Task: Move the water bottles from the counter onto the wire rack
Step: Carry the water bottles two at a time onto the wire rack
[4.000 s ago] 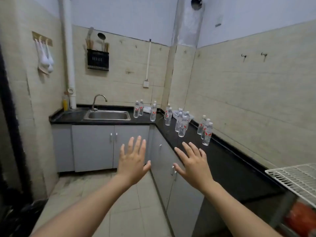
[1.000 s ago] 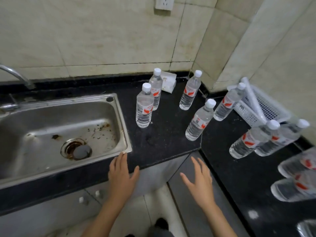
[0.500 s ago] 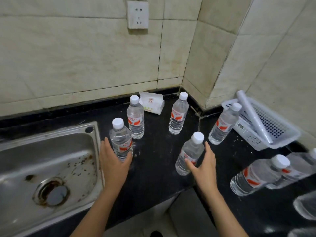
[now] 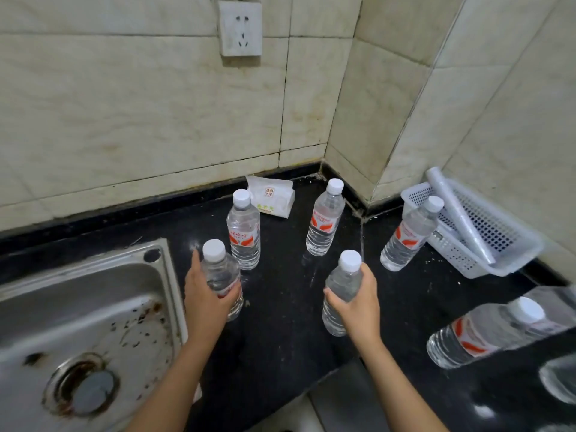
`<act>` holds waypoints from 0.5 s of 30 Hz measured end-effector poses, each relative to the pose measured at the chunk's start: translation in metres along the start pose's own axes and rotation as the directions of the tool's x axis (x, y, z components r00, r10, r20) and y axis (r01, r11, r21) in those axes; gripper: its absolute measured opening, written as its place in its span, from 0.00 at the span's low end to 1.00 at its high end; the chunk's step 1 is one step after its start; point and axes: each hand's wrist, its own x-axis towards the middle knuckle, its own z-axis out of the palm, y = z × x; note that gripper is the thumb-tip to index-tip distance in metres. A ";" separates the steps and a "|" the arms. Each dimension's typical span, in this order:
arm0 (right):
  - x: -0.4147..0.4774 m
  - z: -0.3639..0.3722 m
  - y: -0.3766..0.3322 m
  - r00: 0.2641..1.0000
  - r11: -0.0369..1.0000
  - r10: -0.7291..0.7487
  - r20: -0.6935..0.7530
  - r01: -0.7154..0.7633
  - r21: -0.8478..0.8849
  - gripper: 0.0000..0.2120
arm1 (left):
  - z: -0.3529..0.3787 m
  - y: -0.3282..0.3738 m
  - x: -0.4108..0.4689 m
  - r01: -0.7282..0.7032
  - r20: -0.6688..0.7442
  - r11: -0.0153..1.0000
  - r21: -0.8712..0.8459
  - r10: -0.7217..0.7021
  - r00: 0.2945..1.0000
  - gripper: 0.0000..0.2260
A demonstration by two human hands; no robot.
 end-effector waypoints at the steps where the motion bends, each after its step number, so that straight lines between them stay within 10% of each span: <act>1: -0.001 0.002 -0.002 1.000 1.000 -0.002 -0.003 0.002 -0.021 0.35 | 0.001 -0.002 0.002 0.002 0.016 0.999 -0.044 -0.001 1.000 0.41; 15: -0.065 -0.006 0.000 0.898 0.979 0.178 -0.402 -0.203 -0.020 0.33 | -0.007 -0.017 0.008 -0.043 0.154 0.991 -0.125 0.062 0.986 0.26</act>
